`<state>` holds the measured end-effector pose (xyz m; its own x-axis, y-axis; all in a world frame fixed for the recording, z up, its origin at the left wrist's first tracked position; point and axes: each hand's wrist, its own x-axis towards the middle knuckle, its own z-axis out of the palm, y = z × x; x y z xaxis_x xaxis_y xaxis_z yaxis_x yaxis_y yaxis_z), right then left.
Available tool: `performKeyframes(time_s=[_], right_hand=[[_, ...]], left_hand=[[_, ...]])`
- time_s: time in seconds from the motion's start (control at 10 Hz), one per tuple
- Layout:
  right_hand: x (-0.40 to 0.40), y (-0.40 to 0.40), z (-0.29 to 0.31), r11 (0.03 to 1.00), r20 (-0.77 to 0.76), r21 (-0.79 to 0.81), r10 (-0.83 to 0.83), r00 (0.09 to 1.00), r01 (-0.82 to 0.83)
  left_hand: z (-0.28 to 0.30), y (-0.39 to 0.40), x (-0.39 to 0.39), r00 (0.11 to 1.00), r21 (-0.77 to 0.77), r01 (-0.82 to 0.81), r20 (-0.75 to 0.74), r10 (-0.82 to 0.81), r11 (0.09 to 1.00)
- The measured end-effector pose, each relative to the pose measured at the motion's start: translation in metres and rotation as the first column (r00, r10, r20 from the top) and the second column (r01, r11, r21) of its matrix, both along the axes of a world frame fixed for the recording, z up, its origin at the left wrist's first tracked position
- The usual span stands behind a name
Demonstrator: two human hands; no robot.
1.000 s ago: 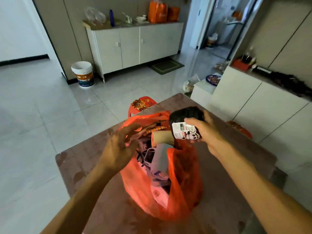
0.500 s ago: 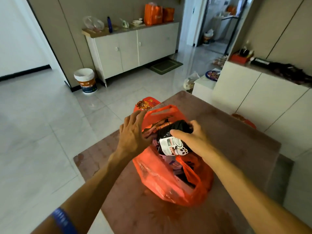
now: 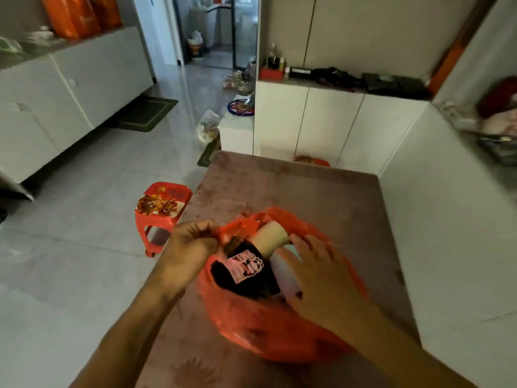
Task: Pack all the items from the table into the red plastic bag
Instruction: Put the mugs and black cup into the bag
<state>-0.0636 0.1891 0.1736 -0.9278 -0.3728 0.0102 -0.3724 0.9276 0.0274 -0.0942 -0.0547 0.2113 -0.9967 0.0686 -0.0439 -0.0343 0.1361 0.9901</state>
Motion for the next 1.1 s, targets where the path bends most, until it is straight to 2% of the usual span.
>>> performKeyframes(time_s=[0.1,0.2,0.3,0.4,0.5,0.6,0.7,0.8,0.9,1.0,1.1], right_hand=[[0.015,0.037,0.009,0.970,0.149,0.039,-0.243,0.958,0.240],[0.020,0.063,0.022,0.507,0.528,-0.552,-0.402,0.748,0.662],[0.006,0.074,0.041,-0.222,0.721,-0.691,-0.159,0.674,0.687],[-0.023,0.079,0.080,-0.486,0.704,-0.639,-0.057,0.708,0.596],[-0.038,0.077,0.114,-0.327,0.572,-0.815,-0.322,0.755,0.478],[-0.044,0.084,0.148,-0.169,0.340,-0.940,-0.486,0.805,0.295],[-0.039,0.104,0.150,-0.145,0.298,-0.954,-0.476,0.827,0.261],[-0.025,0.114,0.126,0.008,0.386,-0.894,-0.494,0.779,0.448],[-0.014,0.111,0.106,0.101,0.429,-0.826,-0.526,0.734,0.555],[-0.013,0.105,0.101,0.139,0.439,-0.801,-0.524,0.730,0.582],[-0.013,0.105,0.099,0.128,0.441,-0.811,-0.508,0.740,0.571]], left_hand=[[0.012,0.001,-0.009,0.977,0.070,0.162,0.126,-0.170,0.984],[0.020,0.018,-0.021,0.943,0.180,0.112,0.291,-0.162,0.977],[0.025,0.023,-0.029,0.938,0.244,0.005,0.335,-0.089,0.970],[0.048,0.027,-0.044,0.933,0.292,-0.107,0.361,-0.006,0.951],[0.078,0.037,-0.057,0.958,0.327,-0.108,0.286,0.011,0.939],[0.120,0.036,-0.072,0.997,0.359,-0.046,0.079,0.019,0.932],[0.125,0.024,-0.073,1.000,0.358,0.012,0.015,-0.019,0.934],[0.098,0.022,-0.059,0.993,0.260,0.022,0.103,-0.051,0.965],[0.073,0.028,-0.048,0.987,0.131,0.008,0.161,-0.029,0.991],[0.058,0.028,-0.047,0.987,0.069,0.030,0.153,-0.040,0.997],[0.061,0.021,-0.044,0.989,0.040,0.041,0.138,-0.046,0.998]])
